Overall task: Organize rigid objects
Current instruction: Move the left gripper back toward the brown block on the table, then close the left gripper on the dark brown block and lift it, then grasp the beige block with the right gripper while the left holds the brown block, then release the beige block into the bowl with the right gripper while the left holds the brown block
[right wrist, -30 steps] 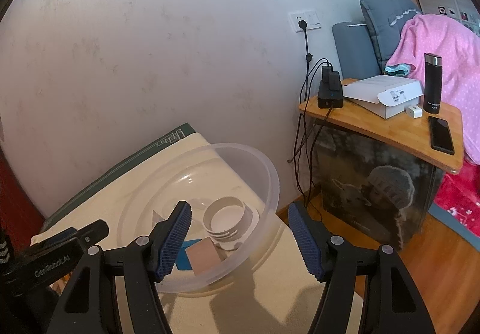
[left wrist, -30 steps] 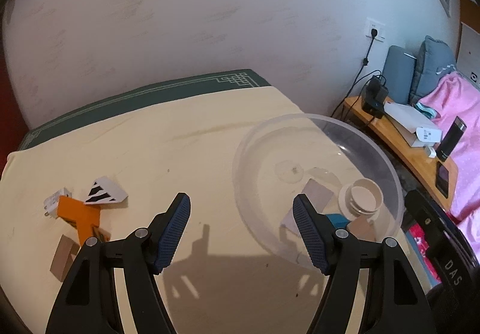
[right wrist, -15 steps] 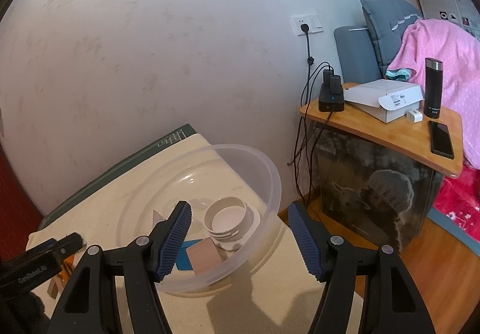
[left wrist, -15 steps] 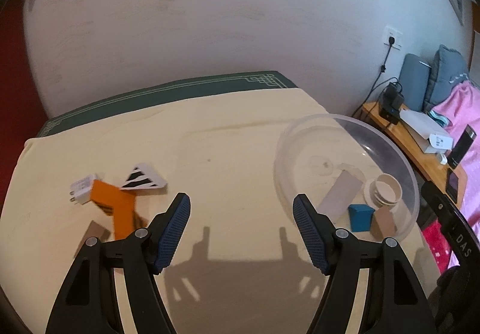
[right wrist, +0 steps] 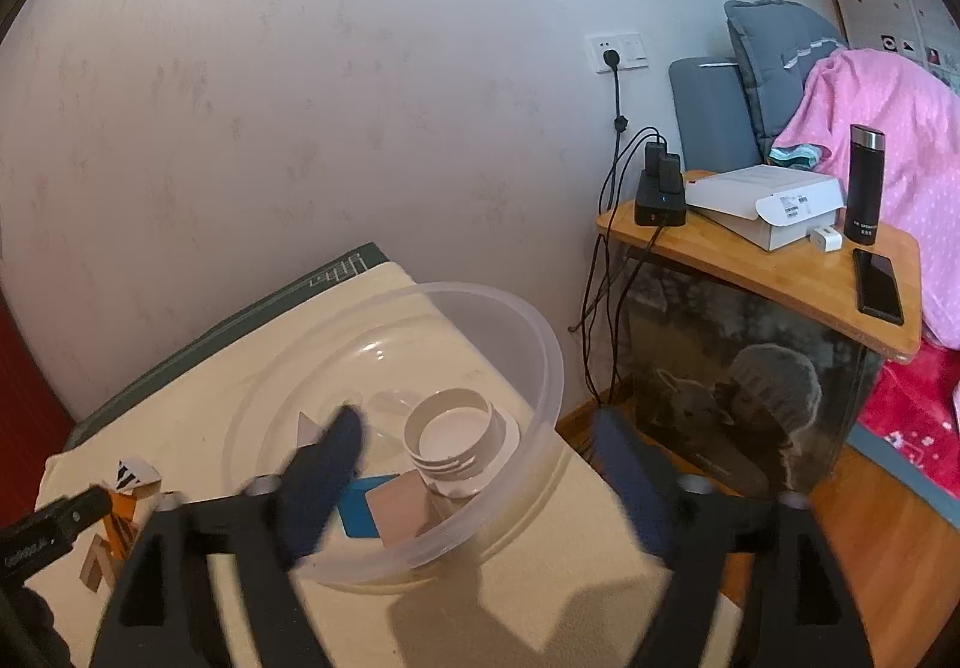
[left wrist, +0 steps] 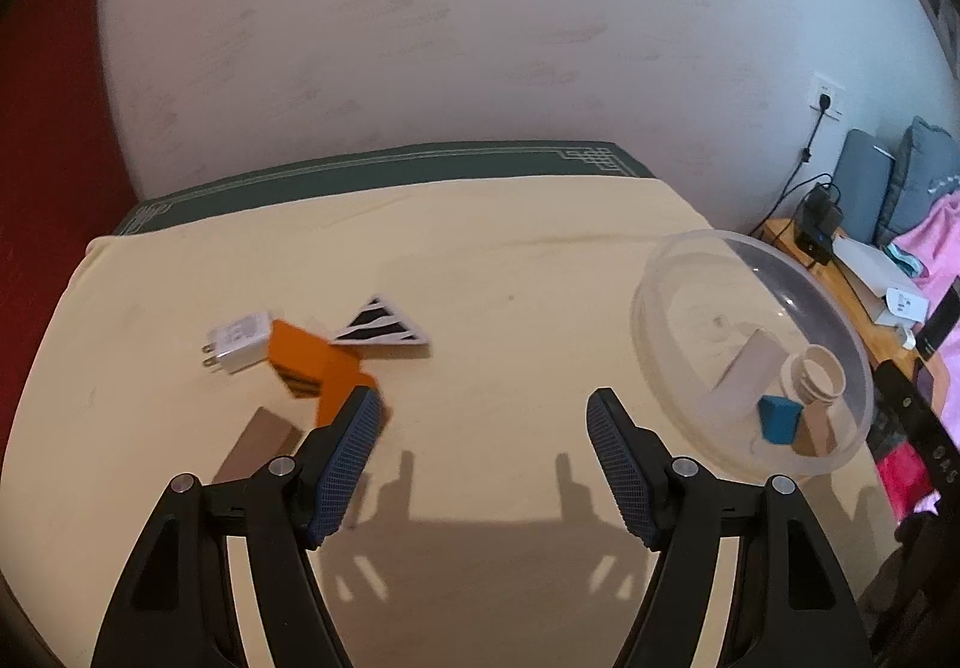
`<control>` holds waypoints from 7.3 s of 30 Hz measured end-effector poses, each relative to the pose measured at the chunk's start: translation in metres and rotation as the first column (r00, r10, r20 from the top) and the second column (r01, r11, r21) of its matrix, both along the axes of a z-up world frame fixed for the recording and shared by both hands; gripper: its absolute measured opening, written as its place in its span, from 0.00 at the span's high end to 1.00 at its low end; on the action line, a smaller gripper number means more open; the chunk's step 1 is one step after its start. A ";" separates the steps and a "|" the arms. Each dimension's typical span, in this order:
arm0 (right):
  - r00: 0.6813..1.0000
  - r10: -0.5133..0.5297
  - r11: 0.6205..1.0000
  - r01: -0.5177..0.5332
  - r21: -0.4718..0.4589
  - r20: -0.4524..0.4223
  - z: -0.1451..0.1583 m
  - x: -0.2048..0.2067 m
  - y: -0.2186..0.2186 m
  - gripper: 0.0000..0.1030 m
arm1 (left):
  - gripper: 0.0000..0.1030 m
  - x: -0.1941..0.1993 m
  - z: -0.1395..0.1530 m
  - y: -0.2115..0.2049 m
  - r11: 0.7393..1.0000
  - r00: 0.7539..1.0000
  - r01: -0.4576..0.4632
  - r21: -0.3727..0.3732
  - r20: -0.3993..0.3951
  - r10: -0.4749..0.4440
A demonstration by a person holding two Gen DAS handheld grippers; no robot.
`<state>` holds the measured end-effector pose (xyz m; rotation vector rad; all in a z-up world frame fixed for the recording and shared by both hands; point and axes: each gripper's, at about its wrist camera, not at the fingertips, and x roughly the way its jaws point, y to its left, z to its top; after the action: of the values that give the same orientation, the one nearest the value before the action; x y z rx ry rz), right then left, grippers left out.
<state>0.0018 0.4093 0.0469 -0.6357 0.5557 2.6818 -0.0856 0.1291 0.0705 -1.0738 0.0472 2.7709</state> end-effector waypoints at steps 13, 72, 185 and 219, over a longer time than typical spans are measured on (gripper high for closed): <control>1.000 0.013 1.000 -0.013 0.018 -0.007 -0.001 -0.001 -0.008 0.05 | 0.22 0.005 -0.014 -0.068 0.994 0.994 -0.109 -0.007 0.014 0.109; 0.952 0.297 0.948 -0.304 0.094 0.076 0.010 -0.009 -0.125 0.05 | 0.73 -0.014 -0.036 -0.134 0.994 0.991 -0.108 0.015 0.082 0.106; 0.835 0.541 0.841 -0.535 -0.085 0.097 0.007 -0.045 -0.195 0.65 | 0.73 0.021 -0.040 -0.157 0.988 0.987 -0.151 0.020 0.052 0.150; 0.992 0.115 0.984 -0.105 -0.144 0.060 0.010 -0.027 -0.031 0.34 | 0.73 0.030 -0.032 -0.109 0.995 0.993 -0.102 -0.020 0.060 0.103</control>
<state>-0.0255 0.3786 0.0565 -0.8153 0.7156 2.7284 -0.0559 0.0200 0.0386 -1.1972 0.0078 2.8308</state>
